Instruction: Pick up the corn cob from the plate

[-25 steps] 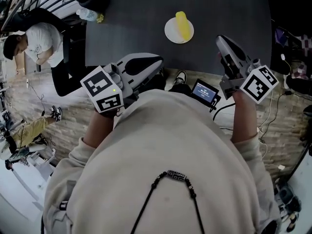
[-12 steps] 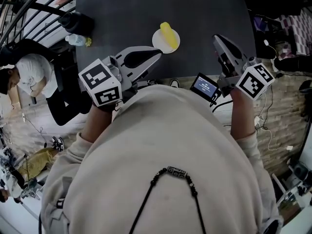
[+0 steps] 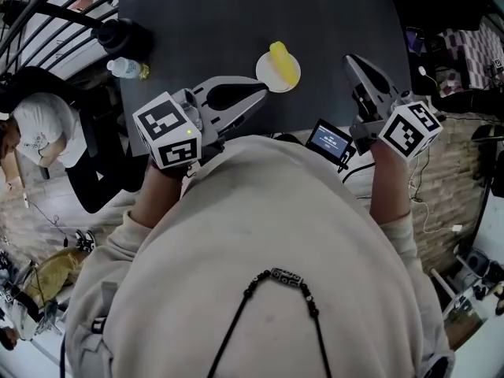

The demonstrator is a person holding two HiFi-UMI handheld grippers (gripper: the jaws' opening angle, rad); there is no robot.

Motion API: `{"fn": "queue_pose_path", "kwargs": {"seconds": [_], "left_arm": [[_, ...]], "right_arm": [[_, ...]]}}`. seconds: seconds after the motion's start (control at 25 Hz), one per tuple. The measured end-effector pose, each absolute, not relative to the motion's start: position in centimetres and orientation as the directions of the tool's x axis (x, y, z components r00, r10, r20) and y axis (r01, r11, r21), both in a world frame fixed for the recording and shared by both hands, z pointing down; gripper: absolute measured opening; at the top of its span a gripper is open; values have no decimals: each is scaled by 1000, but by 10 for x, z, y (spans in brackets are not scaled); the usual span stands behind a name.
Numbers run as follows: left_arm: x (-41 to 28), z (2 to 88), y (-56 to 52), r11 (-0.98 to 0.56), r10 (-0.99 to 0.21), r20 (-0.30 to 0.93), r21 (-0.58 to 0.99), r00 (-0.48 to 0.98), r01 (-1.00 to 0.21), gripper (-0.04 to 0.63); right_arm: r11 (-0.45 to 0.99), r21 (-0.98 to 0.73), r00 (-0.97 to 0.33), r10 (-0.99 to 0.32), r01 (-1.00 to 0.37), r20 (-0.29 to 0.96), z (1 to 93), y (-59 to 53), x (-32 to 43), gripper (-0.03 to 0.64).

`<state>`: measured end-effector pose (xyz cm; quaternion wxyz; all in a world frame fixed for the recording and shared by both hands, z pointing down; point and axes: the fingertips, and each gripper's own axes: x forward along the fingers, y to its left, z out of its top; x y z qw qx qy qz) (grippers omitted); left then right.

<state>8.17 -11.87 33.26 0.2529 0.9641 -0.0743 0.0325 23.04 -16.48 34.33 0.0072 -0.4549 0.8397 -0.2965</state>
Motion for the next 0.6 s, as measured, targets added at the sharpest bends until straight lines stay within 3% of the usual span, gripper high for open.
{"fn": "queue_pose_path", "kwargs": {"seconds": [0.24, 0.6], "left_arm": [[68, 339, -136, -849, -127, 104, 503, 986, -162, 0], [32, 349, -160, -787, -302, 115, 530, 946, -315, 0]], "right_arm": [[399, -493, -590, -738, -773, 328, 357, -186, 214, 15], [461, -464, -652, -576, -757, 492, 430, -238, 178, 23]]}}
